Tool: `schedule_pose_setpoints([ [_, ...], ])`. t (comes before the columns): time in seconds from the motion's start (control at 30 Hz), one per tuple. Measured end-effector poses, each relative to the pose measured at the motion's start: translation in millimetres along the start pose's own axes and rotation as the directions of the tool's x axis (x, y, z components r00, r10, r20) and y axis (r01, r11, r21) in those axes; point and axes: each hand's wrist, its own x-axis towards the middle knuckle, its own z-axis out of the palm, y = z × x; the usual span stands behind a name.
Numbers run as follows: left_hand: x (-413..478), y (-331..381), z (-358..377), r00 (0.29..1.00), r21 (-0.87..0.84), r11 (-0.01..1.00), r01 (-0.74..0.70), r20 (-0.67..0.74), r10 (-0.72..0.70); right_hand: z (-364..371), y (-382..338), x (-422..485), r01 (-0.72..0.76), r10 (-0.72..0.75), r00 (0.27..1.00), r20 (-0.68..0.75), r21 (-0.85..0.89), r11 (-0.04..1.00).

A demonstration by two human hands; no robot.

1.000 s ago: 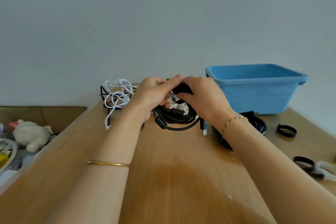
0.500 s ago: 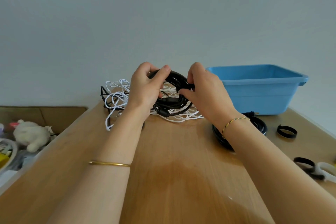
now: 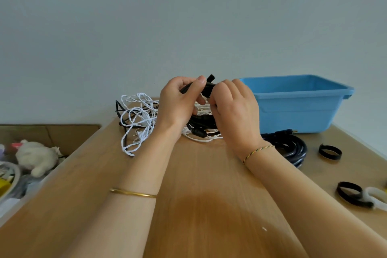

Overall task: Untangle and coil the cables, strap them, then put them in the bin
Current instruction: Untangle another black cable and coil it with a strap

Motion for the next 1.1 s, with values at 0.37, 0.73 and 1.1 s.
schedule_pose_setpoints([
  [0.37,-5,3,5,1.000,0.038,0.999,0.000,0.020,-0.001,2,6,-3,0.022,-0.023,0.999,-0.024,-0.047,0.999],
  [0.73,-5,4,5,0.998,-0.017,0.998,0.056,0.002,-0.056,1,5,-2,0.002,-0.002,1.000,-0.031,-0.002,1.000],
  [1.1,-4,4,-2,0.998,-0.026,0.998,0.064,0.013,-0.064,-19,10,20,-0.501,0.366,0.837,0.408,0.300,0.812],
])
